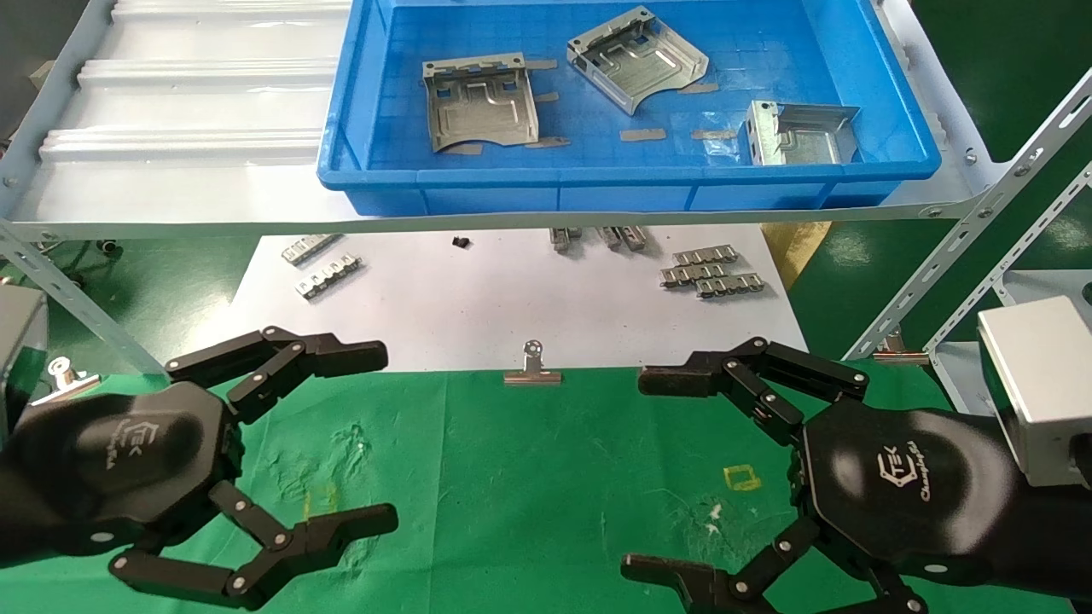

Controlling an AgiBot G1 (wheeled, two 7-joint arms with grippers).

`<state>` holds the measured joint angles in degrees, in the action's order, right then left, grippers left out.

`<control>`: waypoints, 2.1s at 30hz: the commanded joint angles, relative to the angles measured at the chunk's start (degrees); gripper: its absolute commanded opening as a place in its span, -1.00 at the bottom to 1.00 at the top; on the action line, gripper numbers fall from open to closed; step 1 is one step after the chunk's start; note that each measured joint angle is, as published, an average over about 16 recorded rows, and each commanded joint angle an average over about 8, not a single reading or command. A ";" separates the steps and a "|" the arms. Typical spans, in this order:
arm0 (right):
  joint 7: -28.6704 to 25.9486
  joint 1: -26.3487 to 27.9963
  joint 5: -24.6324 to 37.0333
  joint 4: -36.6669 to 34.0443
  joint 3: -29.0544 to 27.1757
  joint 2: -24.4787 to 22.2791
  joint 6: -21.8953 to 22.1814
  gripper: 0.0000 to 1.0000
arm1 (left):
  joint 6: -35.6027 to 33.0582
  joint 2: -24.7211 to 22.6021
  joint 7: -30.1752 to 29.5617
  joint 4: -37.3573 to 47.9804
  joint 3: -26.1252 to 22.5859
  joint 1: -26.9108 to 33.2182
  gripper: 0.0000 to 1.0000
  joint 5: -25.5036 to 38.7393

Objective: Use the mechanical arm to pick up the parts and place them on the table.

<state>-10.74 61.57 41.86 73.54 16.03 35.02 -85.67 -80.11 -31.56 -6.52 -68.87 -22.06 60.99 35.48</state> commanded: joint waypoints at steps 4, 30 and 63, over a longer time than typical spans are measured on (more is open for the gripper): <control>0.00 0.00 0.00 0.00 0.00 0.00 0.00 1.00 | 0.00 0.00 0.00 0.00 0.00 0.00 0.72 0.00; 0.00 0.00 0.00 0.00 0.00 0.00 0.00 1.00 | 0.00 0.00 0.00 0.00 0.00 0.00 -1.00 0.00; 6.11 35.12 28.31 -30.57 9.33 23.14 22.74 1.00 | 0.00 0.00 0.00 0.00 0.00 0.00 -1.00 0.00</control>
<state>-4.36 95.88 69.22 42.87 25.08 57.87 -63.31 -80.11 -31.56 -6.52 -68.87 -22.06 60.99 35.48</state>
